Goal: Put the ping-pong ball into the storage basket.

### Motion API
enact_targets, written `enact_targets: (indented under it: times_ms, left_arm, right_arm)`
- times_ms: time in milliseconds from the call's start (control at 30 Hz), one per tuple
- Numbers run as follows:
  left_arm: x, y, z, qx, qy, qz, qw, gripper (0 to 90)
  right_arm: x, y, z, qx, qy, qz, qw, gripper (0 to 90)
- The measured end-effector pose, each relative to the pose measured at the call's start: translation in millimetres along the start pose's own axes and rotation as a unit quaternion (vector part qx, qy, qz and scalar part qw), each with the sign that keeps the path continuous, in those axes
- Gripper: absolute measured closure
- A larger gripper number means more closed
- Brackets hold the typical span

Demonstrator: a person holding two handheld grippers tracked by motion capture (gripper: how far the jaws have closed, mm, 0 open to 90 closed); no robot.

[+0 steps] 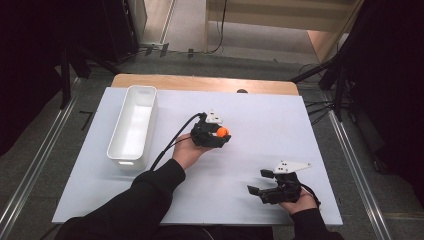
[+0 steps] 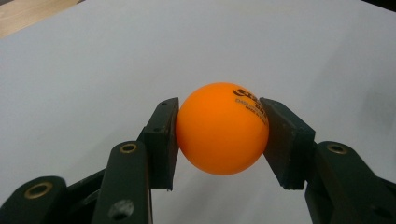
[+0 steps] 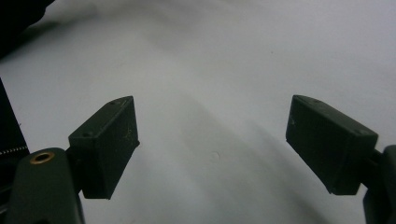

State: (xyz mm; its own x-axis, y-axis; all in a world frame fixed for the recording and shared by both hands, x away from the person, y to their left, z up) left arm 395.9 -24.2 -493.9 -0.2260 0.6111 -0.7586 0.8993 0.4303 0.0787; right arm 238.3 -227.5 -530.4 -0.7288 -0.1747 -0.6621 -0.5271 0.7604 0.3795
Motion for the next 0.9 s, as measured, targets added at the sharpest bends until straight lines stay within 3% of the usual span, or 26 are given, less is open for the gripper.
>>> enact_targets:
  times_ms: [133,567,900]
  left_arm:
    - [-2.4,-2.9,-3.4,0.014,-0.002,-0.006,0.9999,50.8]
    - [-9.7,-1.1,-17.6,0.02,-0.011,-0.015,0.9996,50.8]
    - [-21.8,-3.2,-31.4,0.03,-0.014,-0.006,0.9994,50.8]
  right_arm:
    - [-0.1,0.0,0.1,0.0,0.0,0.0,1.0,15.5]
    - [-1.1,1.7,0.8,-0.002,-0.002,-0.001,1.0,15.5]
    - [-1.3,0.6,0.4,-0.004,-0.002,-0.001,1.0,15.5]
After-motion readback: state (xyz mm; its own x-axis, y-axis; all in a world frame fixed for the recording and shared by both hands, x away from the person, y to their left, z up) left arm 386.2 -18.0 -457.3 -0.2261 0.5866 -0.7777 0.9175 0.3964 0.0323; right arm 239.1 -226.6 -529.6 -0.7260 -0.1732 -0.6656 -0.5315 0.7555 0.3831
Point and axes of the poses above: each handheld gripper's, and its own axes: z roughly forward along the jaws, x roughly out of its underside, y roughly to its left, the point moved 4 cm from there along z, roughly forward along the jaws, and after that the axes turned 10 degrees about z, right-handed, at the moved point
